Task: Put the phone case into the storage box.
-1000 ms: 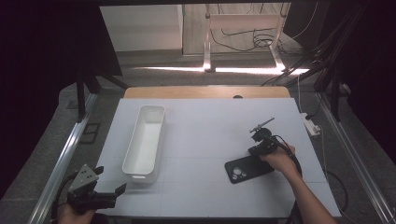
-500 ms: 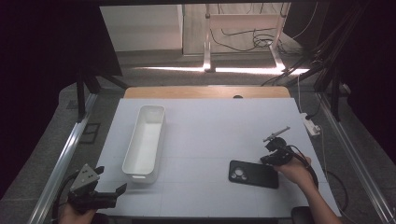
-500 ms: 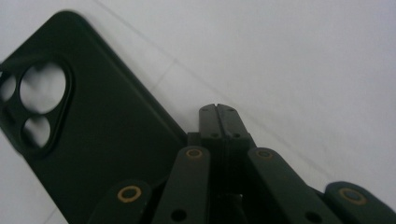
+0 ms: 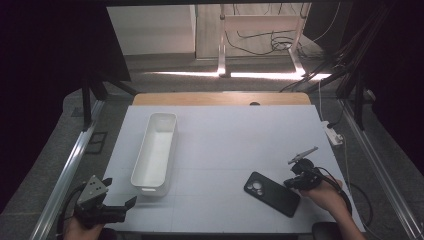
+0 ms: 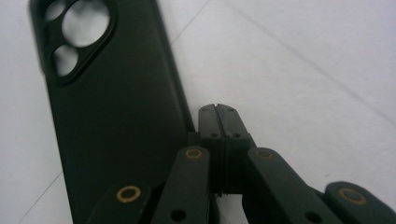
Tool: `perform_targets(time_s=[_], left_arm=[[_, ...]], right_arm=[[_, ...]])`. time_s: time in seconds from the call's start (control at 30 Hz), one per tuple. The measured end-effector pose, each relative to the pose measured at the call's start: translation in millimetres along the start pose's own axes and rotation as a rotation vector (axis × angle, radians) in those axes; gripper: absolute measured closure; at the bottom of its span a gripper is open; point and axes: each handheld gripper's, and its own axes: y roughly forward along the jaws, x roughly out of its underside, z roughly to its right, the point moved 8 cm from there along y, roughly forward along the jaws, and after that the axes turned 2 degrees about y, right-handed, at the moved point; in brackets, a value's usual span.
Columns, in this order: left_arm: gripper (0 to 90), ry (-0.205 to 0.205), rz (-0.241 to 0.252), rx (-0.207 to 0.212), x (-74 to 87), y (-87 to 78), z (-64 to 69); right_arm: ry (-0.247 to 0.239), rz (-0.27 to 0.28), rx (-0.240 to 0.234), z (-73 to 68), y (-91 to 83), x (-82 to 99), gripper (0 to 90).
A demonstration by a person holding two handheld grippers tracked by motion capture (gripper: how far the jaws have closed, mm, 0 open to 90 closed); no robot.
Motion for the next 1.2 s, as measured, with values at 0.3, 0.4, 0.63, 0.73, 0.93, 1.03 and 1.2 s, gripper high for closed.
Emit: perform_targets(time_s=[0.3, 0.4, 0.63, 0.73, 0.93, 1.03, 1.2], left_arm=[[0.8, 0.004, -0.005, -0.003, 0.0, 0.5, 0.4], [0.9, 0.004, -0.004, -0.002, -0.2, 0.7, 0.5], [0.8, 0.001, 0.000, -0.002, -0.1, 0.1, 0.0], [0.8, 0.000, 0.003, -0.002, -0.1, -0.2, -0.2], [0.8, 0.002, 0.000, -0.002, -0.1, 0.1, 0.1], [0.8, 0.002, -0.001, -0.002, -0.2, 0.1, 0.2], [0.8, 0.002, -0.002, -0.002, -0.1, 0.2, 0.2]], right_arm=[[-0.028, -0.005, -0.036, -13.2, -3.8, 10.4, 89.4], [-0.035, -0.015, -0.027, -13.6, -2.8, 11.8, 89.4], [-0.026, 0.067, 0.007, -15.0, -18.1, 4.0, 83.0], [-0.018, 0.091, 0.023, -15.4, -24.7, 4.6, 75.8], [0.013, 0.160, 0.058, -14.3, -40.7, 5.7, 57.5], [0.030, 0.194, 0.060, -13.9, -46.6, 4.8, 45.6], [0.017, 0.223, 0.084, -17.3, -51.8, 3.3, 25.6]])
